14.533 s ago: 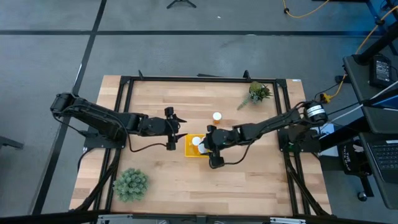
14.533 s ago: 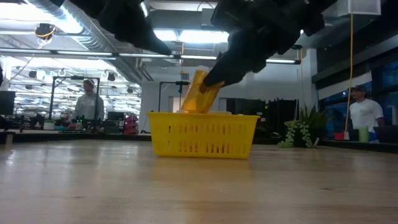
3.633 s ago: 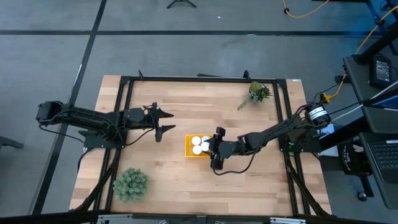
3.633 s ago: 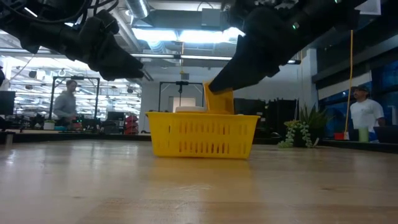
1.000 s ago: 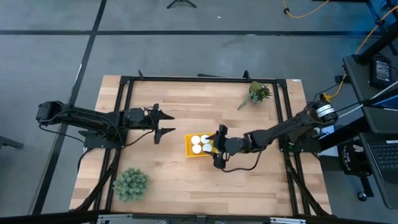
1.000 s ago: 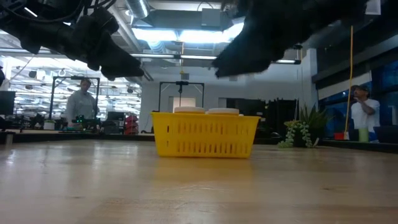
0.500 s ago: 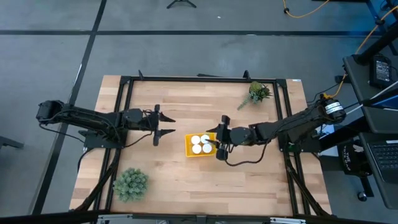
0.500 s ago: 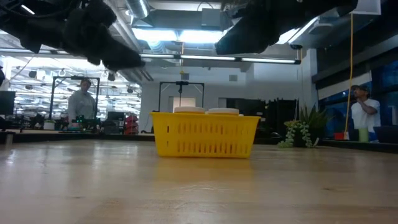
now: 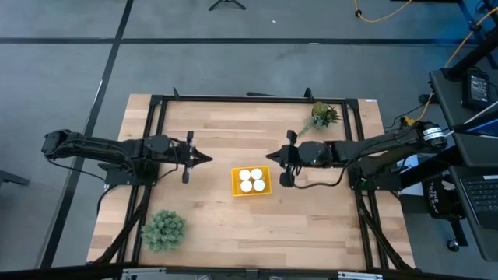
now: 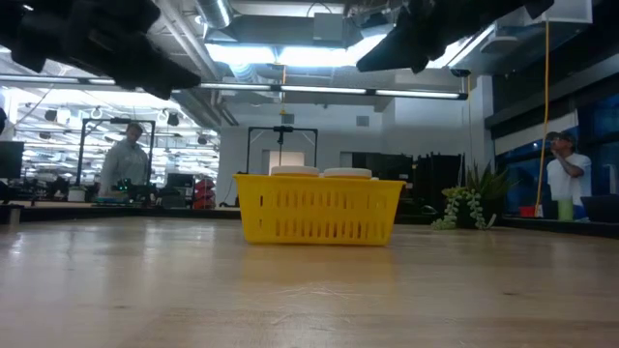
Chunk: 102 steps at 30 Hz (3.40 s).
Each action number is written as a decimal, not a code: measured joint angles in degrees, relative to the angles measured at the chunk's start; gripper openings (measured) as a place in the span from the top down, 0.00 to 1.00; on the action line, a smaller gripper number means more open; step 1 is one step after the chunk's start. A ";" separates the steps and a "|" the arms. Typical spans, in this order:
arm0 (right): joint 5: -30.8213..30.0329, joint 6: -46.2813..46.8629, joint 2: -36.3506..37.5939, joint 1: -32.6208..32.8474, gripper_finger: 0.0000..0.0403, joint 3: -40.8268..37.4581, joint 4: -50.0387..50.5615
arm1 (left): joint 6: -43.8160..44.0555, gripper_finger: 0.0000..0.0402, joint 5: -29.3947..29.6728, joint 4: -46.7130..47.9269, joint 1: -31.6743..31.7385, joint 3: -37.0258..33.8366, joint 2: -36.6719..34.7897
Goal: Pick and place pill bottles into a basket
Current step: Return to Home Position
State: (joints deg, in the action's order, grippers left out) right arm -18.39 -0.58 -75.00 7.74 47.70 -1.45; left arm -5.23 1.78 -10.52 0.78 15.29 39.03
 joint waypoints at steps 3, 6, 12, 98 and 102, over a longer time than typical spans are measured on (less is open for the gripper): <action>2.88 0.29 1.02 -1.58 0.99 -2.85 -3.14 | 0.59 0.99 -0.79 4.89 0.00 -0.02 -5.59; 3.05 -0.61 1.07 -2.42 0.99 -6.67 -7.61 | 0.37 1.00 -0.06 6.39 0.00 -1.16 -10.28; 3.25 -1.41 1.61 -3.66 0.99 -11.72 -13.76 | -1.99 1.00 0.65 2.98 0.16 -9.44 -19.91; 24.49 17.20 59.66 -14.05 0.96 -47.32 -12.40 | 4.50 0.97 1.64 9.05 6.88 -14.86 -37.95; 24.48 18.30 59.66 -14.05 0.96 -47.32 -12.40 | 4.50 0.98 1.64 9.05 6.88 -14.86 -37.95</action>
State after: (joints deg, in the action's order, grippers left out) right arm 6.09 17.72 -15.33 -6.31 0.38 -13.85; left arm -0.73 3.42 -1.48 7.66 0.43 1.08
